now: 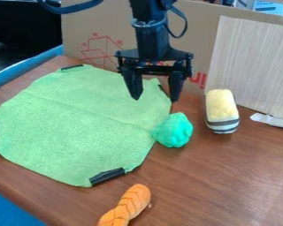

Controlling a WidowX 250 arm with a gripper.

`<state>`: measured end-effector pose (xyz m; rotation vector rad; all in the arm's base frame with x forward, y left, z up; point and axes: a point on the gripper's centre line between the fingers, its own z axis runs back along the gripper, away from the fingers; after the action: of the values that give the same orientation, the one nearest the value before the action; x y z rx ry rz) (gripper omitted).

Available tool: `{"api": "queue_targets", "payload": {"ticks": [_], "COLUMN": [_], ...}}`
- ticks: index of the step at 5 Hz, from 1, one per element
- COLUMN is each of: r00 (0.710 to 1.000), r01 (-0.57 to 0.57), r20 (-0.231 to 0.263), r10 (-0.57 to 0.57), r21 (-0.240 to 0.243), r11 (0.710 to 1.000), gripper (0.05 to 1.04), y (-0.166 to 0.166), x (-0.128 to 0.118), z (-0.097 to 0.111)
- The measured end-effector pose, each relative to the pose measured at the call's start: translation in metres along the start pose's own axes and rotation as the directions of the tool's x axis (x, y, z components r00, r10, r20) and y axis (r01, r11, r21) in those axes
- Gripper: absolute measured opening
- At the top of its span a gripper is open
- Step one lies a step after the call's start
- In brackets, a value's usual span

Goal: Move the cloth from left to right

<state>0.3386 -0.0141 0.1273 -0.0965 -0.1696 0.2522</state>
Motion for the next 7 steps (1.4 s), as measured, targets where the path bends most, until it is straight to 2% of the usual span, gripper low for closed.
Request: {"api": "queue_targets", "payload": {"ticks": [1,2,3,4,5,6,7], "r00": [0.999,0.995,0.960,0.901,0.869,0.873,0.876], "r01": [0.001,0.090,0.276,0.434,0.495,0.488,0.482], "r20": [-0.035,-0.045,-0.057,-0.045,-0.052,-0.042,-0.052], "r10": [0.000,-0.089,-0.274,-0.432,-0.492,-0.486,-0.479], "r21": [0.010,0.015,0.035,0.035,0.093,0.109,0.109], "r11": [1.000,0.996,0.960,0.900,0.864,0.866,0.869], "gripper": [1.001,1.001,1.001,1.001,1.001,1.001,1.001], "y": [0.002,0.000,-0.012,-0.015,-0.025,-0.024,-0.024], "x": [-0.004,-0.004,-0.007,0.000,0.001,0.007,0.009], "z": [-0.011,-0.016,-0.025,-0.032,-0.040,-0.044,-0.055]}}
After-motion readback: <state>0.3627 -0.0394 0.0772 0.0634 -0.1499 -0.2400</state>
